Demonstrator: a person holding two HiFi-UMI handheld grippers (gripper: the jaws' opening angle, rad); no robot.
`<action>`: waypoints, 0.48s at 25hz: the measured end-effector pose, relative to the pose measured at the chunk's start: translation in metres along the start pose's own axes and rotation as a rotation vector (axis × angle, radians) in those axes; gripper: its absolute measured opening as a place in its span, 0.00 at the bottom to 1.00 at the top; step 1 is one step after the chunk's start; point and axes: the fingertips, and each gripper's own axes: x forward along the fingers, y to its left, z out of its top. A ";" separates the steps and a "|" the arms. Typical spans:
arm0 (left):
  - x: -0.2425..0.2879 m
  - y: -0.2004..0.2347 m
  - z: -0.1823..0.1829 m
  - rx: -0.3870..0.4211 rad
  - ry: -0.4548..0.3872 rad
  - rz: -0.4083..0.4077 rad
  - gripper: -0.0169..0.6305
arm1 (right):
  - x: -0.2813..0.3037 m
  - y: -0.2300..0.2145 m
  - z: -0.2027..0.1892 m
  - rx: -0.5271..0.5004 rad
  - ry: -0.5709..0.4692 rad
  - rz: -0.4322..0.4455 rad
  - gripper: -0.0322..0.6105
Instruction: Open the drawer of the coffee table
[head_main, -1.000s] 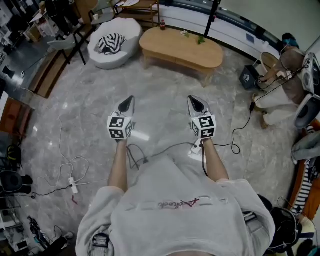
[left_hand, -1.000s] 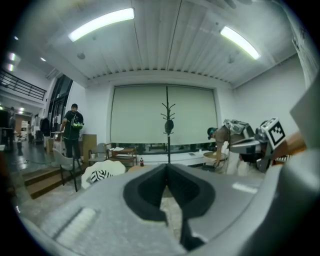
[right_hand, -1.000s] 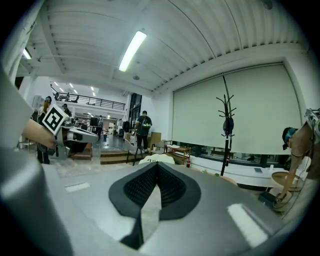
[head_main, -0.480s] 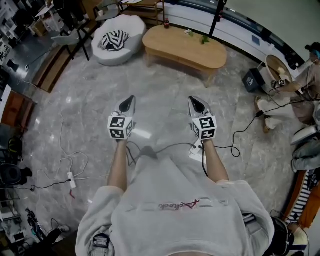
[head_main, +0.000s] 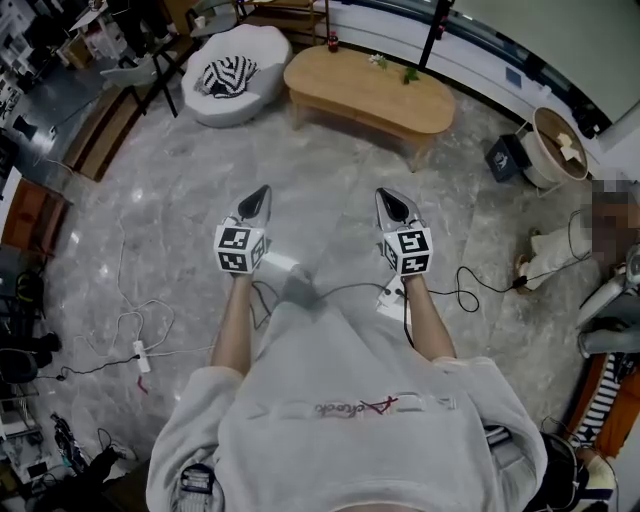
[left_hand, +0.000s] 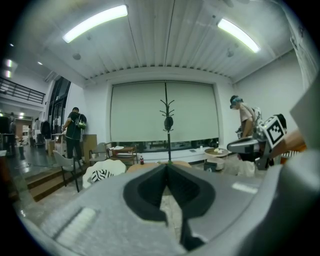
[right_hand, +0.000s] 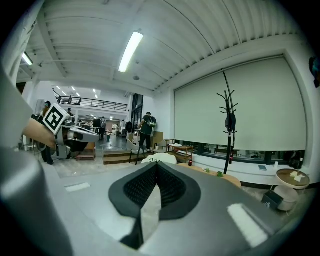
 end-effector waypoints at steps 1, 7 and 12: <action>0.001 0.003 0.000 -0.002 0.001 0.001 0.02 | 0.003 -0.001 0.001 -0.001 0.001 0.000 0.06; 0.011 0.019 -0.006 -0.017 0.001 0.005 0.02 | 0.023 0.001 0.003 -0.014 0.004 0.009 0.06; 0.033 0.034 -0.009 -0.022 -0.002 -0.003 0.02 | 0.047 -0.003 0.000 -0.022 0.013 0.016 0.06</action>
